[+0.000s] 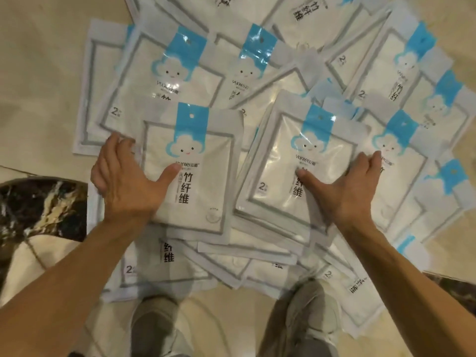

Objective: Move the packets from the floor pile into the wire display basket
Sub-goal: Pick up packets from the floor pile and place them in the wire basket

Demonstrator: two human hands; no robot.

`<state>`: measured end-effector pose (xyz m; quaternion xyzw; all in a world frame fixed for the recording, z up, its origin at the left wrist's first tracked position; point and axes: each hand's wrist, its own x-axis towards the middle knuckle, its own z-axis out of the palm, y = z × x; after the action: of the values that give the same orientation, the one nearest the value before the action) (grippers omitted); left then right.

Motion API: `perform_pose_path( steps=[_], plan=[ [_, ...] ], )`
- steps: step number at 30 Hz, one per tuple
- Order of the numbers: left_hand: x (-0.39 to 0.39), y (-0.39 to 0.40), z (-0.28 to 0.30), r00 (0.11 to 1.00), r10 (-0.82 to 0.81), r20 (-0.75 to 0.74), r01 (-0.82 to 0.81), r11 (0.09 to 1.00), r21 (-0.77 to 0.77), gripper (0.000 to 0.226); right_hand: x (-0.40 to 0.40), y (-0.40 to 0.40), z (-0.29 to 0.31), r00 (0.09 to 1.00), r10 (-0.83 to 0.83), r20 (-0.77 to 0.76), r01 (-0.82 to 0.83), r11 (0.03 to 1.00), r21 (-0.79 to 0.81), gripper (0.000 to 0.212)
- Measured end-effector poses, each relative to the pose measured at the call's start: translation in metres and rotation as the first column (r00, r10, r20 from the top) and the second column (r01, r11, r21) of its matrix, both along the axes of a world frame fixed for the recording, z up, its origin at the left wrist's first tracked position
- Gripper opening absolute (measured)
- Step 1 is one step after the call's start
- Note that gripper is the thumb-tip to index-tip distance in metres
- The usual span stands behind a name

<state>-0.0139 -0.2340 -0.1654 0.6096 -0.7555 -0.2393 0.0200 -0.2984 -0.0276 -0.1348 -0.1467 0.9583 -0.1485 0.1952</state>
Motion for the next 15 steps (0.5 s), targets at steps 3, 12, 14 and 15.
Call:
perform_pose_path(
  steps=[3,12,14,15],
  plan=[
    [-0.006,-0.004,0.006,0.993,0.108,0.050,-0.111,0.991,0.072,0.080,-0.004,-0.005,0.003,0.994,-0.082,0.077,0.090,0.990,-0.105,0.139],
    [-0.018,-0.013,0.073,0.906,0.298,-0.301,-0.165,0.903,0.398,0.026,-0.004,-0.012,0.054,0.891,-0.125,0.436,0.354,0.792,-0.497,0.043],
    [-0.015,-0.013,0.092,0.816,0.416,-0.401,-0.137,0.813,0.565,0.025,-0.001,-0.014,0.074,0.862,-0.080,0.500,0.362,0.788,-0.498,0.045],
    [-0.013,-0.013,0.102,0.798,0.434,-0.418,-0.115,0.790,0.602,0.026,0.000,-0.015,0.086,0.848,-0.066,0.526,0.365,0.793,-0.489,0.044]
  ],
)
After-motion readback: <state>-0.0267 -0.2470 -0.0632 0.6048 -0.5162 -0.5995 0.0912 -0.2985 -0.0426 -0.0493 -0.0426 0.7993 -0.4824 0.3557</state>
